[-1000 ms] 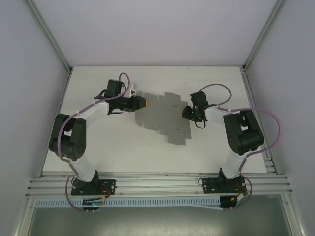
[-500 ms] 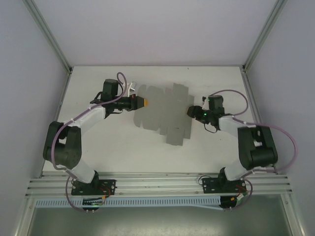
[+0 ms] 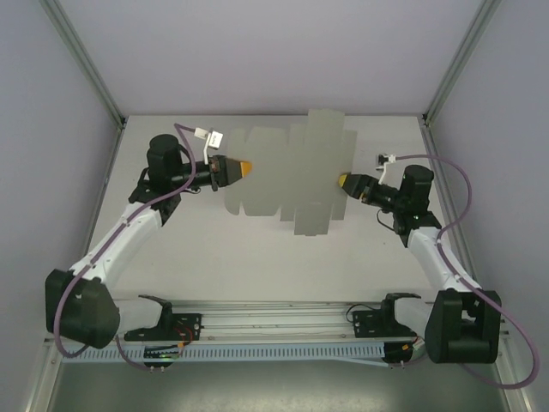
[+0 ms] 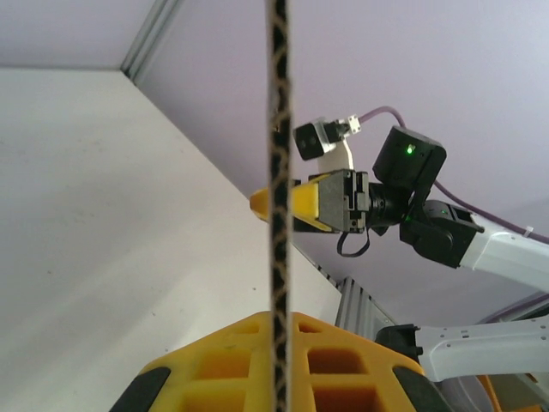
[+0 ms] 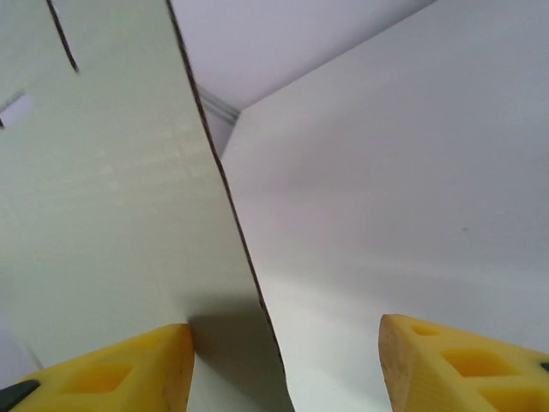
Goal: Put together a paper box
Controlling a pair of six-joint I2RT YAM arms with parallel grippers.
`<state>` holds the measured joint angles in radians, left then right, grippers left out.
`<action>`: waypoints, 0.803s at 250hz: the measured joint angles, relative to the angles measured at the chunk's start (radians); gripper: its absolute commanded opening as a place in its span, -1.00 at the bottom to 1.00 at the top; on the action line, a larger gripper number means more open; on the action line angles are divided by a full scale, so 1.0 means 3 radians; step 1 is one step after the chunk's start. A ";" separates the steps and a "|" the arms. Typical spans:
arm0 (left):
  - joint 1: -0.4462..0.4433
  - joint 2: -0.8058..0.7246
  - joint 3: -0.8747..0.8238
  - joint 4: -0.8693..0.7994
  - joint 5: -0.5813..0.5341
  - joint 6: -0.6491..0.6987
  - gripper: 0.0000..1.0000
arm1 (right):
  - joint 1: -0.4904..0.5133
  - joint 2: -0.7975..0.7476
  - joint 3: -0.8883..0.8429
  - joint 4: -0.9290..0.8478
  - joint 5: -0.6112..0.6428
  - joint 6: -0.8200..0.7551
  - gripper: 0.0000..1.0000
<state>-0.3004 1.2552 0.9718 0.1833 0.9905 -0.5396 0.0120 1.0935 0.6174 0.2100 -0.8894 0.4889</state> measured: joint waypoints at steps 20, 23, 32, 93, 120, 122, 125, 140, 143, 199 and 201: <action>0.0000 -0.0094 -0.0067 0.0027 -0.0015 -0.0005 -1.00 | 0.0000 -0.0070 -0.0060 0.0053 -0.0155 0.0053 0.01; 0.0000 -0.0100 -0.0075 0.0028 -0.0014 -0.0008 -1.00 | 0.0000 -0.0076 -0.0066 0.0064 -0.0177 0.0069 -0.02; 0.0000 -0.0112 -0.0093 0.0029 -0.0015 -0.0015 -1.00 | 0.0000 -0.0097 -0.0074 0.0078 -0.0226 0.0106 -0.10; 0.0011 -0.0114 -0.0125 0.0125 -0.0022 -0.0079 -1.00 | -0.0017 -0.0136 -0.0078 0.0207 -0.0317 0.0238 -0.86; 0.0027 -0.0080 -0.0127 0.0145 -0.0042 -0.0122 -1.00 | 0.0036 -0.0156 -0.0048 0.0187 -0.0268 0.0191 -1.00; 0.0029 -0.0076 -0.0127 0.0149 -0.0042 -0.0130 -1.00 | 0.0039 -0.0159 -0.0039 0.0165 -0.0254 0.0191 -1.00; 0.0029 -0.0072 -0.0127 0.0150 -0.0042 -0.0128 -1.00 | 0.0045 -0.0161 -0.0028 0.0132 -0.0235 0.0173 -1.00; 0.0029 -0.0045 -0.0130 0.0164 -0.0067 -0.0142 -1.00 | 0.0130 -0.0196 0.0098 -0.0182 -0.0022 0.0018 -1.00; 0.0029 -0.0041 -0.0130 0.0164 -0.0071 -0.0142 -1.00 | 0.0144 -0.0198 0.0118 -0.0224 0.0006 -0.0010 -1.00; 0.0074 0.0109 -0.0130 0.0158 -0.0337 -0.0149 -1.00 | 0.0729 -0.0264 0.0716 -0.1247 0.1235 -0.0645 -1.00; 0.0074 0.0123 -0.0130 0.0159 -0.0348 -0.0149 -1.00 | 0.0744 -0.0264 0.0730 -0.1274 0.1266 -0.0652 -1.00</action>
<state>-0.2783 1.2922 0.9329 0.2310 0.8860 -0.5842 0.2352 1.0142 0.8364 -0.1722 -0.5095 0.2932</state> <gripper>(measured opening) 0.062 0.046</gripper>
